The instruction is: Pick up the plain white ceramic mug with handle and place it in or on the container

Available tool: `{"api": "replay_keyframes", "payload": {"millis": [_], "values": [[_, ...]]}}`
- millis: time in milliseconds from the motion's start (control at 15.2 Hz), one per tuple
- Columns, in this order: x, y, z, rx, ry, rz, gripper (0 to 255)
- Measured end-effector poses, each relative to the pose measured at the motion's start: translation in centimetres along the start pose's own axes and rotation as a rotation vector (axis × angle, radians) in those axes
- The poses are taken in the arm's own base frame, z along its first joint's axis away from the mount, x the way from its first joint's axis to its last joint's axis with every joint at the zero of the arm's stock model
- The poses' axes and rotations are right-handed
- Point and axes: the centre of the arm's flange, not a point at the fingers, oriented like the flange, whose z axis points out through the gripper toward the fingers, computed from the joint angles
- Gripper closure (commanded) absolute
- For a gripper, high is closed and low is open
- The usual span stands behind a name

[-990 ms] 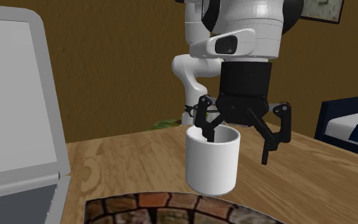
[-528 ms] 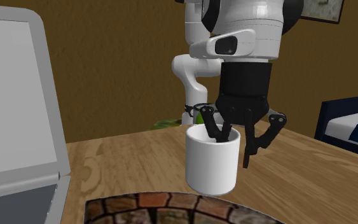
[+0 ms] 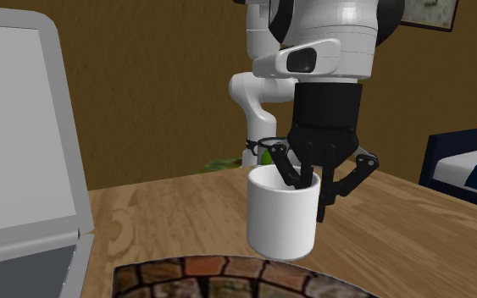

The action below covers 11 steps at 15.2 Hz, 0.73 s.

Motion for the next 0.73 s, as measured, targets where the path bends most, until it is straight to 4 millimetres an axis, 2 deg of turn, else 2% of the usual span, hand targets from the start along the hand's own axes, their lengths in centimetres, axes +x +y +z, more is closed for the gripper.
{"api": "replay_keyframes", "payload": {"millis": [726], "values": [[0.2, 0.1, -5.2, 0.0, 0.0, 0.0, 255]]}}
